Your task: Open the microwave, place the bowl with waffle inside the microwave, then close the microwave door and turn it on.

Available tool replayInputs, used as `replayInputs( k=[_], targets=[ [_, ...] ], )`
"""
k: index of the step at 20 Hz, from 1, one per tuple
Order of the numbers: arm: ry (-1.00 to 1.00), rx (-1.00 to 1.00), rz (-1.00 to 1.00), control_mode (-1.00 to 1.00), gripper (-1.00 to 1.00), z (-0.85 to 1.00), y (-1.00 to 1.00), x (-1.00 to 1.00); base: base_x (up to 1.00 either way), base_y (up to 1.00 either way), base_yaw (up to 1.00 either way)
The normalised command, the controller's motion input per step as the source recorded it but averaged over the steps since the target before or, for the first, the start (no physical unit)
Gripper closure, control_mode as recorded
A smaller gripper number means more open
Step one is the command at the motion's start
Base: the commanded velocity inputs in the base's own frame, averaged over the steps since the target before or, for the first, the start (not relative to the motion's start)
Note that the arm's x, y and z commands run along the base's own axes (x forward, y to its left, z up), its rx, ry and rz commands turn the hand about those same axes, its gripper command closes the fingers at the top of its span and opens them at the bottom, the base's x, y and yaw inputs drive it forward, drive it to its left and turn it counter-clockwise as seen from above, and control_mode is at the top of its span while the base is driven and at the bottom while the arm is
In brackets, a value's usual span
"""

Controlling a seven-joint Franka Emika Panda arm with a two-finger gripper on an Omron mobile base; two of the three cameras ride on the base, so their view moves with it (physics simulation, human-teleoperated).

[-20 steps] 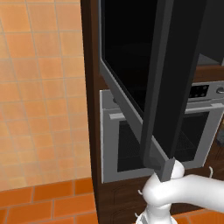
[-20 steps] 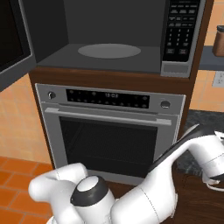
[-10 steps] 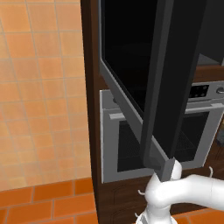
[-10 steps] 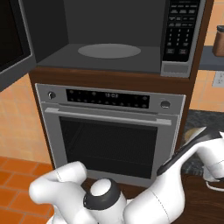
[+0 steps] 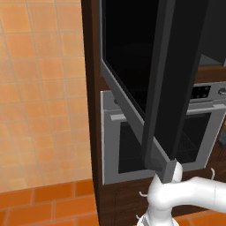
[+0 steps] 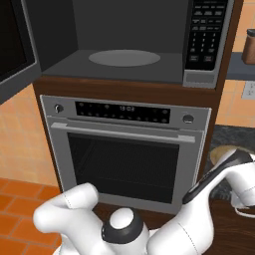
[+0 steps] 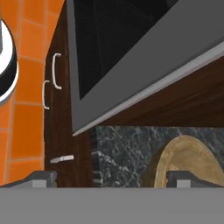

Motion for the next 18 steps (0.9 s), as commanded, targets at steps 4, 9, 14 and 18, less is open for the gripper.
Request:
replayInputs(
  k=[4, 9, 14, 18],
  targets=[
    [-0.03, 0.0, 0.01, -1.0, -1.0, -0.22, 0.0, 0.3, 0.0, 0.0, 0.0],
    [-0.03, 0.0, 0.02, -1.0, -1.0, -0.08, 0.0, 0.31, 0.0, 0.0, 0.0],
    [-0.01, 0.0, 0.02, -1.0, -1.0, -0.09, 0.0, 0.28, 0.0, 0.0, 0.0],
    [0.0, 0.0, 0.01, -1.0, -1.0, -0.19, -0.01, 0.29, 0.0, 0.0, 0.0]
  ],
)
